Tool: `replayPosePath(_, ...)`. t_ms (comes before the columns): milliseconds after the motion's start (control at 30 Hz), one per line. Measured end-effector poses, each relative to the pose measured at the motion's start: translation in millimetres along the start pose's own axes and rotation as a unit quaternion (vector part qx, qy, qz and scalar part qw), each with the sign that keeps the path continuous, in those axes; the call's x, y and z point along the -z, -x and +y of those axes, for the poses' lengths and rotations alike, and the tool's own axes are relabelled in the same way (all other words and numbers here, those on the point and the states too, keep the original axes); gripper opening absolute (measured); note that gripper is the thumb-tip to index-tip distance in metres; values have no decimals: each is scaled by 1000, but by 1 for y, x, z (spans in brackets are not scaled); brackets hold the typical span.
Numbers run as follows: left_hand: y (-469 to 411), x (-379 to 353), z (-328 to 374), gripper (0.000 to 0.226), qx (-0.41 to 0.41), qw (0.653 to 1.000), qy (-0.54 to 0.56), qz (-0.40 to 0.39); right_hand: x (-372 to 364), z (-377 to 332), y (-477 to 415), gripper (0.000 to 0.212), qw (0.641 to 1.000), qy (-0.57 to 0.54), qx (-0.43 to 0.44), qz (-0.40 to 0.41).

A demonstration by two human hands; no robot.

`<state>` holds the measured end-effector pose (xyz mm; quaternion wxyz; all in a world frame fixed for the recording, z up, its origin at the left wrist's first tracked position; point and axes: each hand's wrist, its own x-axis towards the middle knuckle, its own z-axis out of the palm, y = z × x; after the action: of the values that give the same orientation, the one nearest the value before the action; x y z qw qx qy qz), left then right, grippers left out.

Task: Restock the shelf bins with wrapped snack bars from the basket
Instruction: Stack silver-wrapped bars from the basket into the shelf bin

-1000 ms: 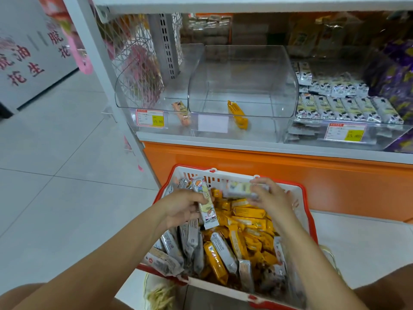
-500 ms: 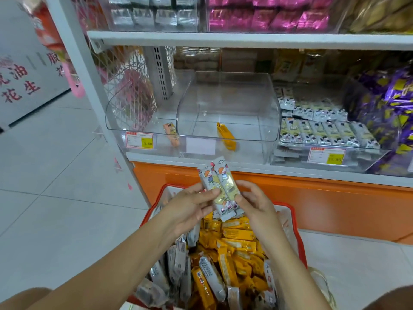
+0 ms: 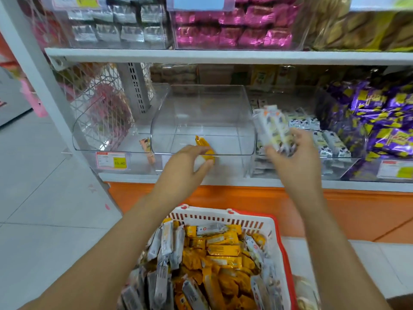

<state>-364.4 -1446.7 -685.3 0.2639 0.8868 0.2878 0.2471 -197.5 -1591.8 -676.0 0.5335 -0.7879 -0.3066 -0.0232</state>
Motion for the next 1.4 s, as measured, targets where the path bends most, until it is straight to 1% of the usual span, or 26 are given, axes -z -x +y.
replayPosePath(33, -3, -2, -5, 39, -13, 999, -42, -1, 6, 4, -23, 50, 1000, 10, -5, 13)
replayPosePath(100, -6, -9, -12, 41, -14, 996, -78, -31, 15, 17, -67, 52, 998, 54, -20, 26)
replayPosePath(167, -8, -16, -14, 44, -9, 994, -98, -53, 16, 30, -109, 53, 991, 125, -44, 5)
replayPosePath(300, -12, -20, -16, 45, 2, 993, -104, -58, -1, 45, -170, 60, 968, 220, -104, -58)
replayPosePath(433, -16, -17, -17, 45, -9, 991, -115, -64, -29, 59, -199, 68, 925, 354, -98, -92)
replayPosePath(500, -17, -15, -17, 45, -12, 991, -115, -66, -43, 60, -202, 66, 908, 399, -84, -100)
replayPosePath(567, -16, -14, -16, 44, -14, 991, -113, -67, -54, 60, -201, 61, 903, 414, -65, -97)
replayPosePath(633, -15, -13, -15, 44, -14, 991, -117, -69, -60, 62, -197, 56, 908, 403, -50, -98)
replayPosePath(733, -14, -14, -15, 46, -8, 990, -122, -72, -61, 63, -188, 49, 930, 351, -31, -105)
replayPosePath(800, -12, -14, -13, 48, -9, 989, -127, -75, -62, 64, -184, 50, 939, 323, -32, -119)
replayPosePath(900, -5, -14, -13, 51, -22, 988, -132, -78, -60, 60, -178, 53, 947, 287, -60, -134)
replayPosePath(933, -2, -14, -13, 51, -28, 989, -127, -76, -59, 58, -175, 54, 950, 279, -61, -129)
replayPosePath(1000, 6, -10, -15, 50, -37, 990, -112, -73, -55, 49, -164, 50, 961, 257, -36, -99)
replayPosePath(1067, 17, -5, -18, 48, -33, 992, -103, -70, -47, 35, -145, 39, 975, 217, 7, -54)
replayPosePath(1133, 29, 1, -23, 41, -23, 992, -103, -64, -37, 18, -117, 27, 981, 185, 50, -41)
replayPosePath(1167, 35, 4, -26, 34, -18, 993, -103, -62, -32, 10, -100, 27, 982, 171, 68, -49)
replayPosePath(1200, 41, 7, -31, 27, -12, 992, -103, -68, -27, 2, -82, 31, 983, 153, 84, -62)
replayPosePath(1267, 56, 11, -42, 16, -2, 988, -111, -107, -21, -14, -41, 40, 983, 117, 104, -96)
replayPosePath(1333, 71, 15, -55, 17, 18, 972, -148, -180, -28, -19, 0, 44, 978, 80, 106, -161)
replayPosePath(1400, 88, 17, -69, 22, 51, 940, -208, -266, -47, -12, 39, 41, 960, 65, 85, -259)
